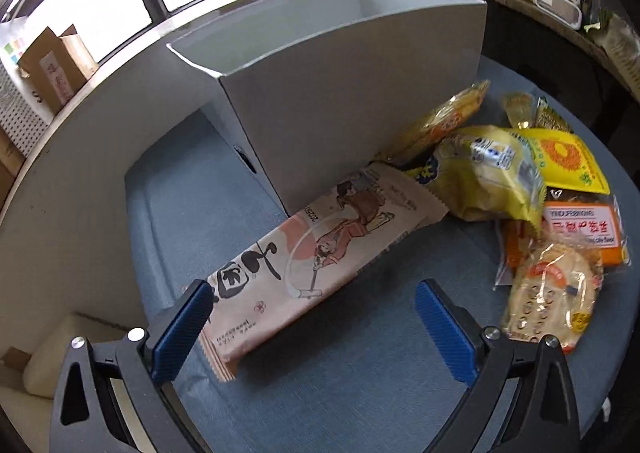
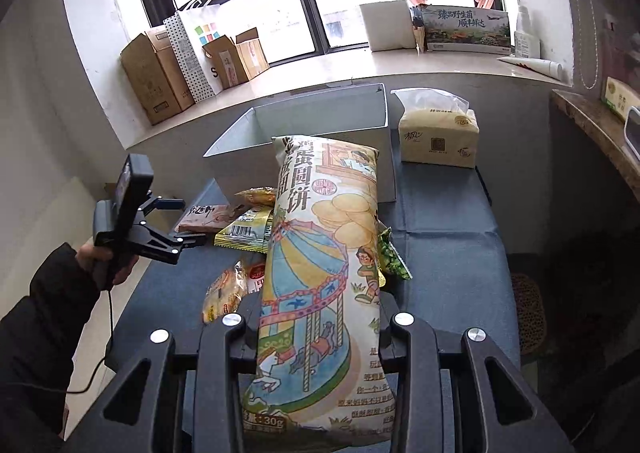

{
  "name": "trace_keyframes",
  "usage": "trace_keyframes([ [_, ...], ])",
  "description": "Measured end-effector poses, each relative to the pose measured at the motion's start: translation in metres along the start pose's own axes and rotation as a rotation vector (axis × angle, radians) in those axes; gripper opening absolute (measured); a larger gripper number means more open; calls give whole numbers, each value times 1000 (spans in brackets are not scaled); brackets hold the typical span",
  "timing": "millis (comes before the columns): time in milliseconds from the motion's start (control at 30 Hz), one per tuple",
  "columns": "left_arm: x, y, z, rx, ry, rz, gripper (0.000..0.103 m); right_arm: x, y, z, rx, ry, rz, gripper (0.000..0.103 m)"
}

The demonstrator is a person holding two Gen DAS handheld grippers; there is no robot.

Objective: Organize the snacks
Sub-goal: 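Grasp the pink wafer bar with the left gripper while the right holds the biscuit bag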

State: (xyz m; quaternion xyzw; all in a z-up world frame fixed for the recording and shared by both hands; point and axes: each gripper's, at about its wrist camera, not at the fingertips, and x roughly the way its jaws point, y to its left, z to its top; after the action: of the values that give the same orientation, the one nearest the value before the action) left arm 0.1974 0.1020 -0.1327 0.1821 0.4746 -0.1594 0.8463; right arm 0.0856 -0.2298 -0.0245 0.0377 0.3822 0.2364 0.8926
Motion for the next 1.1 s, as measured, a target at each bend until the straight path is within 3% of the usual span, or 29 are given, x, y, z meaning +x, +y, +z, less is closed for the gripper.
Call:
trace_keyframes([
  [200, 37, 7, 15, 114, 90, -42, 103, 0, -2, -6, 15, 15, -16, 39],
  [433, 51, 32, 20, 23, 150, -176, 102, 3, 3, -11, 13, 37, -25, 39],
  [500, 43, 30, 15, 22, 125, -185, 91, 5, 4, -11, 12, 39, -21, 39],
  [533, 37, 28, 11, 20, 106, -194, 78, 6, 5, -12, 12, 41, -18, 39],
  [667, 14, 9, -12, -8, 39, -151, 63, 10, 7, -14, 11, 45, -9, 39],
  [900, -60, -21, -65, -216, -173, -48, 58, 13, 12, -17, 5, 44, 15, 39],
  [1100, -98, -38, -83, -380, -207, 35, 58, 17, 18, -17, 7, 36, 43, 39],
])
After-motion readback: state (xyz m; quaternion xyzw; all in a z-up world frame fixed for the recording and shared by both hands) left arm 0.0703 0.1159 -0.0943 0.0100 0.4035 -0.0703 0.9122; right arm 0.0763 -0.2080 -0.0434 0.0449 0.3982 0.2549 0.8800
